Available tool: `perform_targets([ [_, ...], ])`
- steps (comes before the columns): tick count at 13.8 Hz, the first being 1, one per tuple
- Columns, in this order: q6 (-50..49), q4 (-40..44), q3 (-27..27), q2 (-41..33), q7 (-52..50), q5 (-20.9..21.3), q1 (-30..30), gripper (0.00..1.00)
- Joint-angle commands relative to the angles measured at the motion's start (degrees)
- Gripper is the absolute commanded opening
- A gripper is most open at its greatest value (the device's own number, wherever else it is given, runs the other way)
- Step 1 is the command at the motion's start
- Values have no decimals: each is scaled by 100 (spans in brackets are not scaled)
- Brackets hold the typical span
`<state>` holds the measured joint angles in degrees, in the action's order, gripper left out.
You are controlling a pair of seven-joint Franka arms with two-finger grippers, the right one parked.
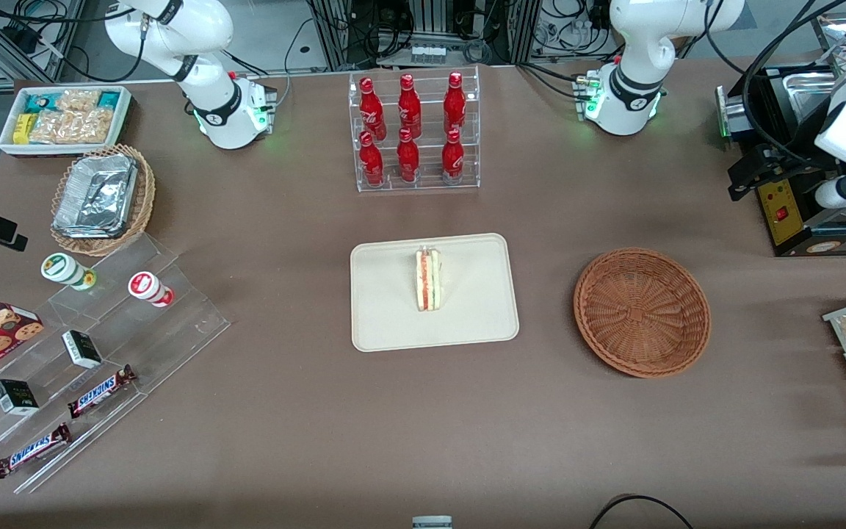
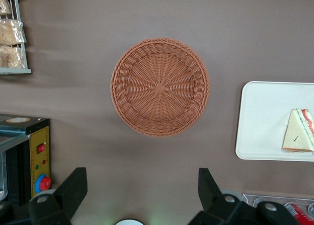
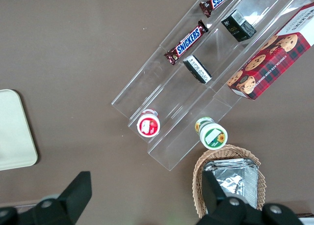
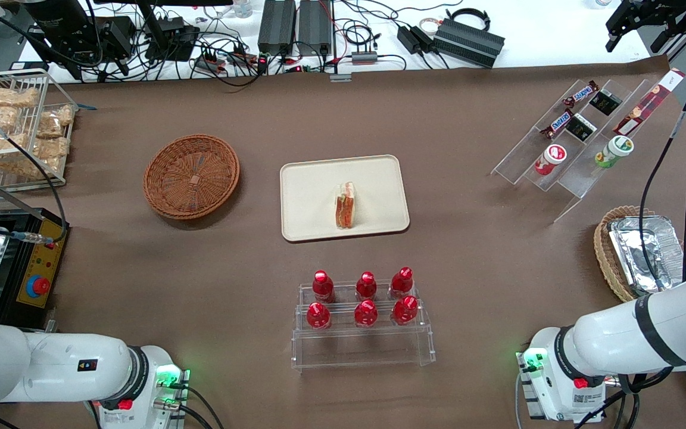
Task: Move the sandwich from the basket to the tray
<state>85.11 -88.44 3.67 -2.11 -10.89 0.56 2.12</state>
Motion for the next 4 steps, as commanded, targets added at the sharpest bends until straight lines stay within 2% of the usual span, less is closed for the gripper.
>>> perform_targets([
  [1, -91, 643, 81, 351, 437, -82, -124, 100],
  [4, -74, 671, 81, 360, 438, -74, -115, 100],
])
